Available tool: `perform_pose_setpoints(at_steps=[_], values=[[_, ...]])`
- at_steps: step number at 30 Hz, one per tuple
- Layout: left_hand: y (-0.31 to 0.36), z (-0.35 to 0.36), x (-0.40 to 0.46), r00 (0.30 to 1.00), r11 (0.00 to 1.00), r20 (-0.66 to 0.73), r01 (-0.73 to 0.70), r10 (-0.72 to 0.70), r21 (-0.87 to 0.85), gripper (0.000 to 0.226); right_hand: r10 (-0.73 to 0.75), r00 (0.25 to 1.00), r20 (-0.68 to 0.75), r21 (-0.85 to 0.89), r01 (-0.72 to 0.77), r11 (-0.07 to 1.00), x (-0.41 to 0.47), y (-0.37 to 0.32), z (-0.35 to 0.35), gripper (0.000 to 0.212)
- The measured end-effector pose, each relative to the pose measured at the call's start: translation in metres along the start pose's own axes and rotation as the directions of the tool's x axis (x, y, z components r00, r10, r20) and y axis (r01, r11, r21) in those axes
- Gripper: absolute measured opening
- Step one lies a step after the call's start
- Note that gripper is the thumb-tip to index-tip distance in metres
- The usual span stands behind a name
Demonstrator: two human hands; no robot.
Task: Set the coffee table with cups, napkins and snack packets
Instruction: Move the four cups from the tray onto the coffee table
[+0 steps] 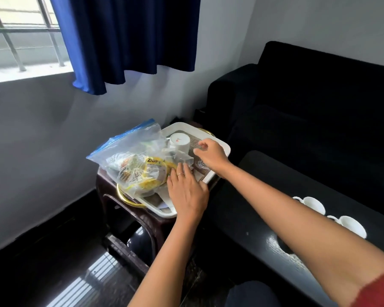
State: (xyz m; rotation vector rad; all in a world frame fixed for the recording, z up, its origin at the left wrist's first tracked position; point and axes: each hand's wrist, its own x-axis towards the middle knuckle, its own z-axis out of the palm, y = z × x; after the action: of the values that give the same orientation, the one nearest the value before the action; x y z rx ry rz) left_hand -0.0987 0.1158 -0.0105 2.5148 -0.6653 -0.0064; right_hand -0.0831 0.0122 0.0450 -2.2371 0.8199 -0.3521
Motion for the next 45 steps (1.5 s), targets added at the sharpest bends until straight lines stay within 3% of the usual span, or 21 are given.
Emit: perform_pose_setpoints(at_steps=[9,12,22,29,33,40,45], values=[[0.005,0.010,-0.002,0.998,0.999,0.050,0.041,-0.041,0.010,0.073,0.136,0.991,0.004,0.113,-0.135,0.984,0.053,-0.020,0.059,0.073],[0.006,0.011,-0.002,0.997,0.999,0.066,0.047,-0.048,0.009,0.070,0.172,0.985,0.006,0.122,-0.172,0.978,0.062,-0.015,0.068,0.075],[0.006,0.016,-0.001,0.995,0.996,0.068,0.079,-0.076,-0.044,0.074,0.224,0.964,-0.140,0.216,-0.191,0.957,0.055,0.004,0.065,0.069],[0.008,0.014,-0.004,0.995,0.996,0.071,0.068,-0.064,-0.055,0.075,0.333,0.935,-0.121,0.549,-0.216,0.807,0.025,0.019,0.033,0.058],[0.013,0.007,-0.008,0.998,0.994,0.043,0.055,-0.051,-0.092,0.073,0.305,0.945,-0.117,0.621,-0.170,0.765,0.000,0.018,0.010,0.049],[0.031,-0.018,-0.021,1.000,0.967,-0.007,-0.011,0.009,-0.253,0.070,0.237,0.965,-0.117,0.722,-0.082,0.687,-0.053,0.015,-0.035,0.031],[0.048,-0.028,-0.036,0.990,0.862,0.024,-0.112,0.142,-0.494,0.072,0.245,0.964,-0.099,0.791,-0.073,0.607,-0.094,0.025,-0.064,0.023]])
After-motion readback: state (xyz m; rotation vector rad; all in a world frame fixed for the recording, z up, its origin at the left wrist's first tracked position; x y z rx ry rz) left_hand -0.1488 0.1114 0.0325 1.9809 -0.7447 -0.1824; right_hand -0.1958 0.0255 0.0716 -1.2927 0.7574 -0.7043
